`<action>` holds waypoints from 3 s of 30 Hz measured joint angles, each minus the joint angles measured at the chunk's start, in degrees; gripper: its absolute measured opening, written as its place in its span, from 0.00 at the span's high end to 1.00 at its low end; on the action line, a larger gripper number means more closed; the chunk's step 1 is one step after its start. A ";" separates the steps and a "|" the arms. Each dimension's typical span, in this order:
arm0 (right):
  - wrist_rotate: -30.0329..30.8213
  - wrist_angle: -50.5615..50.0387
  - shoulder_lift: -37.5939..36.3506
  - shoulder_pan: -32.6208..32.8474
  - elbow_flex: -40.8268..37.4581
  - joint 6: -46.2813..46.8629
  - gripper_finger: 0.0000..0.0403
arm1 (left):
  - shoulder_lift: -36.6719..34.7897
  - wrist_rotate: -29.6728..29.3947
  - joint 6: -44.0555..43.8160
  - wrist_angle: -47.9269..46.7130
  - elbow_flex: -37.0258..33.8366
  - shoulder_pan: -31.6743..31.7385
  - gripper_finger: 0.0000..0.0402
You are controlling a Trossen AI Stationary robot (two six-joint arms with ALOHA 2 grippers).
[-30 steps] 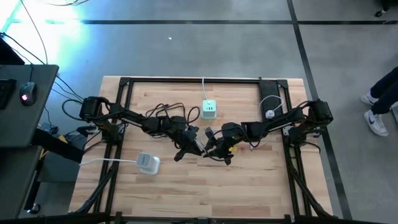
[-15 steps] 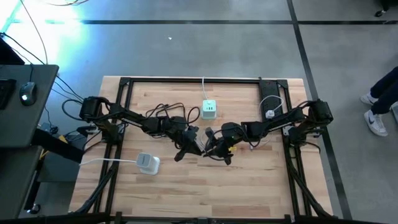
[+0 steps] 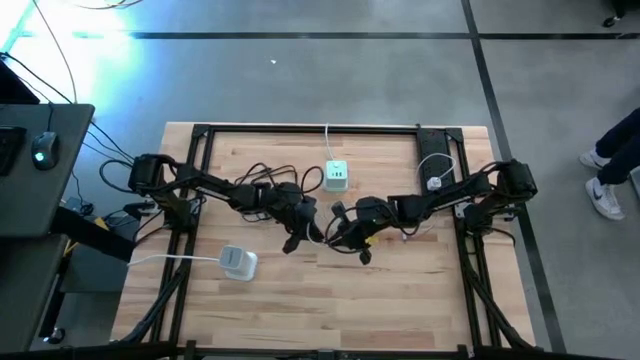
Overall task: Insert USB
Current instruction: Insert the white charger cable into the light green outlet extension
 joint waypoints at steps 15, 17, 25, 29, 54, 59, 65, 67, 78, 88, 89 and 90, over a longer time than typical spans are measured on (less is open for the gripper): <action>11.42 -0.75 -0.92 -2.35 0.00 13.24 1.00 | 0.01 -28.46 17.06 1.58 -0.09 -6.71 0.91; 12.59 -0.64 -0.96 -2.76 0.00 13.30 1.00 | 0.01 -31.78 16.59 1.87 -0.09 -6.75 0.91; 18.58 -4.10 -4.13 -2.64 0.00 14.97 1.00 | 0.01 -42.19 14.86 -0.67 0.00 -6.35 0.91; 19.17 -4.35 -4.41 -3.20 0.00 18.70 1.00 | 0.01 -45.83 14.60 0.87 0.00 -6.36 0.89; 16.36 -5.51 -4.33 -3.74 0.00 16.65 0.99 | 0.05 -40.16 14.42 6.04 -0.02 -7.50 0.99; 5.35 -6.50 -4.33 -3.78 0.00 6.13 0.90 | 0.05 -25.82 11.52 5.79 -0.02 -5.77 1.00; -3.43 -6.95 -4.31 -3.78 0.00 -5.76 0.76 | 0.05 -12.08 7.56 5.73 -0.02 -3.78 1.00; -4.82 -6.77 -4.31 -3.76 0.00 -10.41 0.74 | 0.05 -9.63 6.83 5.73 -0.02 -3.51 1.00; -10.60 0.35 -4.22 -3.36 0.00 -14.81 0.73 | 0.05 -1.83 4.18 7.40 -0.02 -3.30 1.00; -11.11 2.82 -2.38 -2.62 0.00 -16.69 0.72 | 0.05 -1.44 3.92 8.06 -0.02 -3.34 1.00; -11.11 2.76 -2.38 -2.62 0.00 -17.05 0.72 | 0.05 -1.44 3.88 8.02 -0.02 -3.34 1.00; -11.09 2.86 -2.38 -2.62 0.00 -17.42 0.72 | 0.05 -1.44 3.88 8.05 -0.02 -3.34 1.00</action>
